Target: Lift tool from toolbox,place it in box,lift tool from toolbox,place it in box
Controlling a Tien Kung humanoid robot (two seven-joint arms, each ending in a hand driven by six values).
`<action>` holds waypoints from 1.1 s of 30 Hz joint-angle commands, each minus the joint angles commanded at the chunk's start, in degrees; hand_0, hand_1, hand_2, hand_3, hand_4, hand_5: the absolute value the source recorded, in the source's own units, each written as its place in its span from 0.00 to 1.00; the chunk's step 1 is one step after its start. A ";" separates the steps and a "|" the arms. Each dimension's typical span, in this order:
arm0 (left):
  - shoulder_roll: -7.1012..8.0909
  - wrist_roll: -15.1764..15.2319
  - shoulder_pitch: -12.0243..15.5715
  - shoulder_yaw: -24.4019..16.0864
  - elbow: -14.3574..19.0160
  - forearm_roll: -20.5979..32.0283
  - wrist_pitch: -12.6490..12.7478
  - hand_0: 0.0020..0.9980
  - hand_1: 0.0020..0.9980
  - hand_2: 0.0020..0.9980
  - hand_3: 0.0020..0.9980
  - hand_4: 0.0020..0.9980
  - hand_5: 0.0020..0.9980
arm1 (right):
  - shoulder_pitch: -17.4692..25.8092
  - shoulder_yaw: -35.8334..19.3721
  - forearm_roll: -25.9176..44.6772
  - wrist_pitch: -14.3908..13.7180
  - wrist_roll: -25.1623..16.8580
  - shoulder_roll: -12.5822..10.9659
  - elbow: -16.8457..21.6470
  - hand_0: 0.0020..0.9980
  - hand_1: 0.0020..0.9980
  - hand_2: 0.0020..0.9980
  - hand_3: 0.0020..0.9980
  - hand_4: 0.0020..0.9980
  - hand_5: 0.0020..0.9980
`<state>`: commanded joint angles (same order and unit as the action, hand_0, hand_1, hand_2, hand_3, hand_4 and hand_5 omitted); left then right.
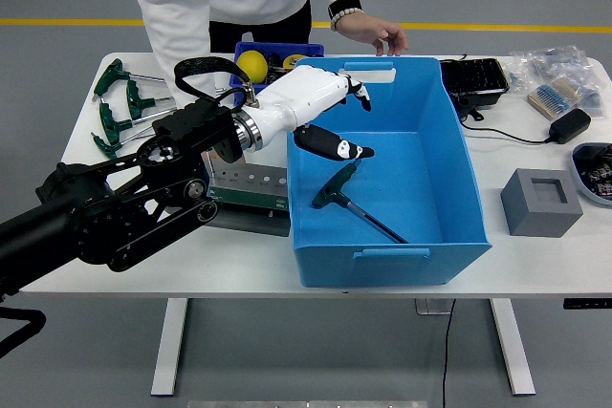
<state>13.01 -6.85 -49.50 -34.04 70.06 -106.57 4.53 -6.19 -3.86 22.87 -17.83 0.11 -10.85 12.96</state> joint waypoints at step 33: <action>10.95 1.15 1.25 4.56 -3.03 -3.80 -10.41 0.57 0.54 0.59 0.58 0.87 0.78 | 0.12 -0.50 -0.63 -0.11 0.30 0.32 -0.15 0.70 0.67 0.73 0.56 0.80 0.69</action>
<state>23.96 -5.70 -48.25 -29.48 67.03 -110.37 -5.88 -6.08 -4.36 22.23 -17.94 0.42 -10.53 12.80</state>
